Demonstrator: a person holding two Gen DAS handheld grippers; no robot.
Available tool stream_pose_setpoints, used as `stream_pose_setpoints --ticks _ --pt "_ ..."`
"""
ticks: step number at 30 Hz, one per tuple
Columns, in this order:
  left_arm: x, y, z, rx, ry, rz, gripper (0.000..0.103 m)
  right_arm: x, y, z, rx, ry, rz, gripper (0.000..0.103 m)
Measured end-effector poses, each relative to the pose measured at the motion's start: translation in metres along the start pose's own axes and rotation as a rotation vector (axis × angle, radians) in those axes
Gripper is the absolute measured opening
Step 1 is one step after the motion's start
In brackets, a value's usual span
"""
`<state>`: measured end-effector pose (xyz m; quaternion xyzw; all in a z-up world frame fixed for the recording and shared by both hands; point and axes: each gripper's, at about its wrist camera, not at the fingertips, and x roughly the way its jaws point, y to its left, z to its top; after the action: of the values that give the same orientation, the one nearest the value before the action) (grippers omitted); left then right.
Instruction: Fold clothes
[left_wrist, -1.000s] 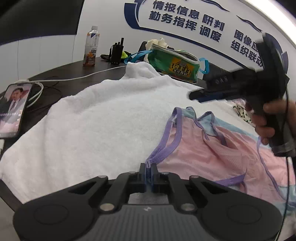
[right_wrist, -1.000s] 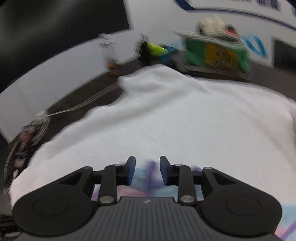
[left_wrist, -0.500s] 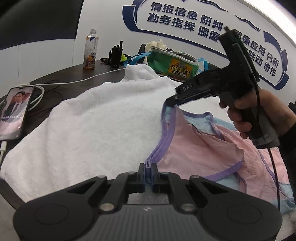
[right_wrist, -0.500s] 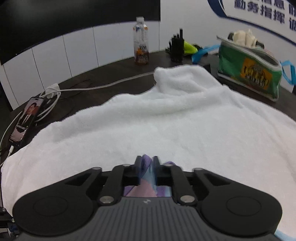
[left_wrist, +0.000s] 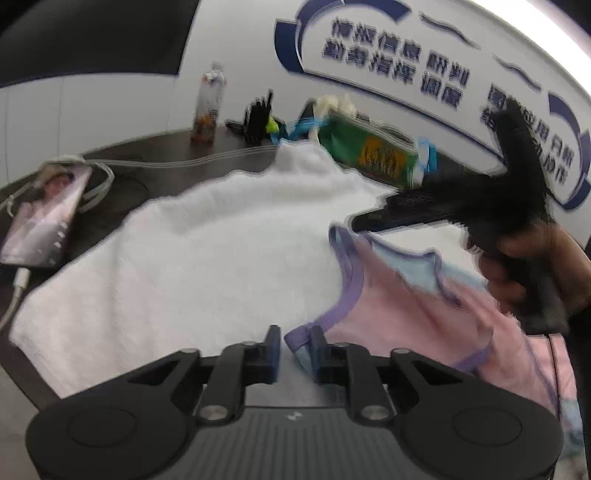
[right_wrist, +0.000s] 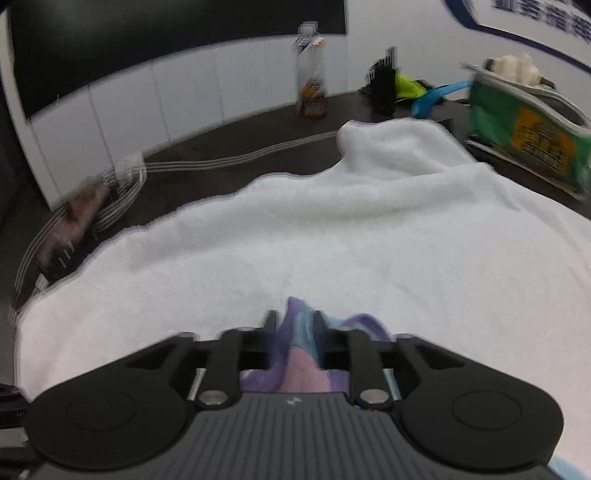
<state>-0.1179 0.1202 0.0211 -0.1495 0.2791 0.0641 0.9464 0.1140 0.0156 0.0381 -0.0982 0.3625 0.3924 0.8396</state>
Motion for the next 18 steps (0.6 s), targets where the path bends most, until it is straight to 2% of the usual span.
stream_pose_setpoints --ticks 1,2,4,5,7,9,12,14,18 --pt "-0.004 -0.002 0.004 -0.001 -0.023 0.005 0.017 -0.017 -0.009 -0.002 0.032 -0.029 0.009 0.041" --pt "-0.009 -0.004 0.007 -0.001 -0.045 0.010 0.017 -0.033 -0.018 -0.006 0.058 -0.049 0.021 0.041" --pt "-0.009 -0.018 0.015 0.034 -0.052 -0.072 0.017 -0.053 -0.035 -0.014 0.112 -0.045 0.044 0.039" --pt "-0.002 -0.026 0.017 0.046 -0.030 -0.118 0.018 -0.055 -0.039 -0.019 0.127 -0.024 0.036 0.033" --pt "0.012 -0.043 0.022 0.069 0.016 -0.208 0.018 -0.051 -0.044 -0.027 0.142 0.012 0.028 0.031" --pt "0.029 -0.059 0.020 0.113 0.055 -0.221 0.017 -0.040 -0.043 -0.034 0.144 0.044 0.029 0.031" --pt "0.046 -0.068 0.013 0.181 0.108 -0.202 0.017 -0.024 -0.041 -0.045 0.146 0.092 0.031 0.030" --pt "0.051 -0.069 0.007 0.214 0.120 -0.184 0.017 -0.020 -0.029 -0.048 0.068 0.086 0.006 0.005" --pt "0.050 -0.067 0.004 0.226 0.126 -0.167 0.015 -0.028 -0.019 -0.040 -0.006 0.015 -0.084 0.005"
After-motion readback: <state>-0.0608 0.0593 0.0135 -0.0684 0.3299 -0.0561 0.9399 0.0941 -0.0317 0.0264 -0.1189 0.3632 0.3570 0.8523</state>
